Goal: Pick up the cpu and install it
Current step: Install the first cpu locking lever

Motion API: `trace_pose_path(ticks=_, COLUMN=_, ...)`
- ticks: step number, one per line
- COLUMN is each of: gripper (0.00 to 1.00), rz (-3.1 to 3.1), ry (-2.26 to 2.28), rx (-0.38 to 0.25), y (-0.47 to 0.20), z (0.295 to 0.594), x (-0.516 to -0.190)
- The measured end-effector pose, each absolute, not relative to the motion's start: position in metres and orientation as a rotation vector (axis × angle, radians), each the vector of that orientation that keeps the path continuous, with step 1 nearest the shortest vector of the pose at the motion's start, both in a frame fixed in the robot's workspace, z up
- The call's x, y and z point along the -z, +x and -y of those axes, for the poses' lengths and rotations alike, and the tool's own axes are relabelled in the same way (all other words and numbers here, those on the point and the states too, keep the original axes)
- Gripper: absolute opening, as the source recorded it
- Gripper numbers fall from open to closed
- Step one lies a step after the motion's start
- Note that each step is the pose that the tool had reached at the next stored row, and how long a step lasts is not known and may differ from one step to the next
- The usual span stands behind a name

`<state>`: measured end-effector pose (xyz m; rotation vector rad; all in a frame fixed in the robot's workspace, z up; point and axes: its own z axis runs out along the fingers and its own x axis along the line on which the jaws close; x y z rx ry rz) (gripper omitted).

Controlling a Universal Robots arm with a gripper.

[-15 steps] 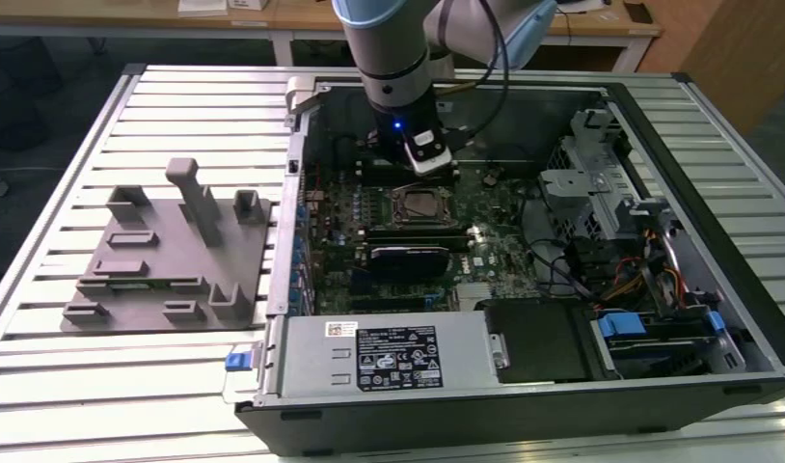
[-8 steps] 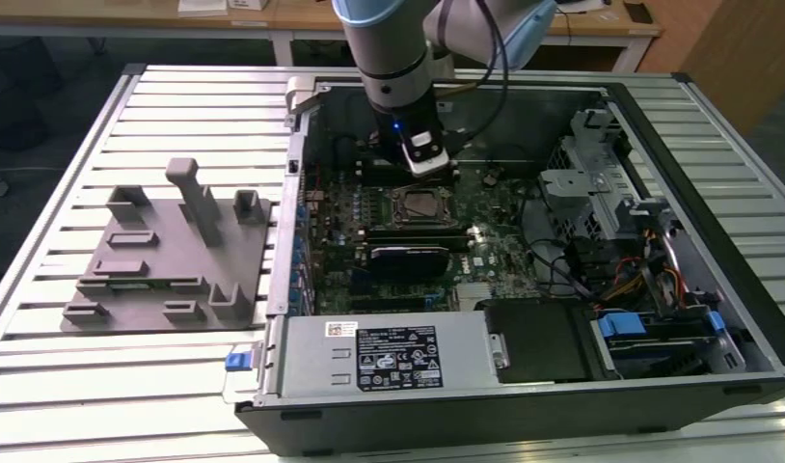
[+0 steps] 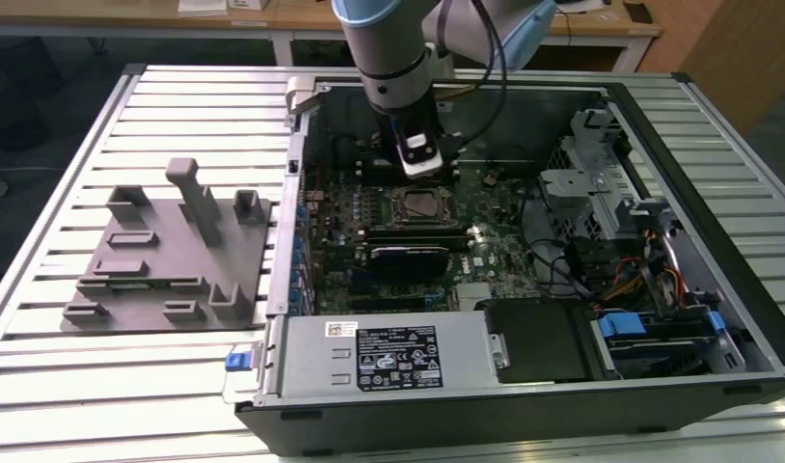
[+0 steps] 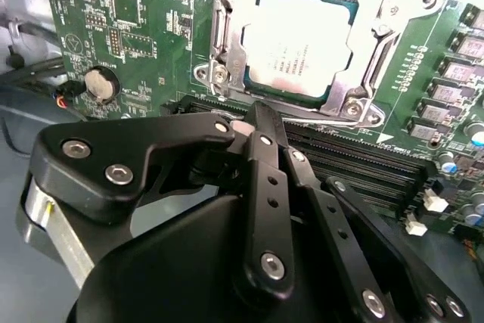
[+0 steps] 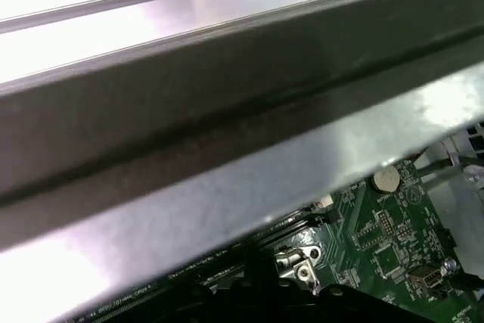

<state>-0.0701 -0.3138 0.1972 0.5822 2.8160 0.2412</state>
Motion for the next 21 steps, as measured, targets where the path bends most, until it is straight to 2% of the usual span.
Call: trace_pose_path(ticks=21, gripper=0.11, rz=-2.75, ry=0.806, rx=-0.209, y=-0.0683, z=0.308, x=-0.1904)
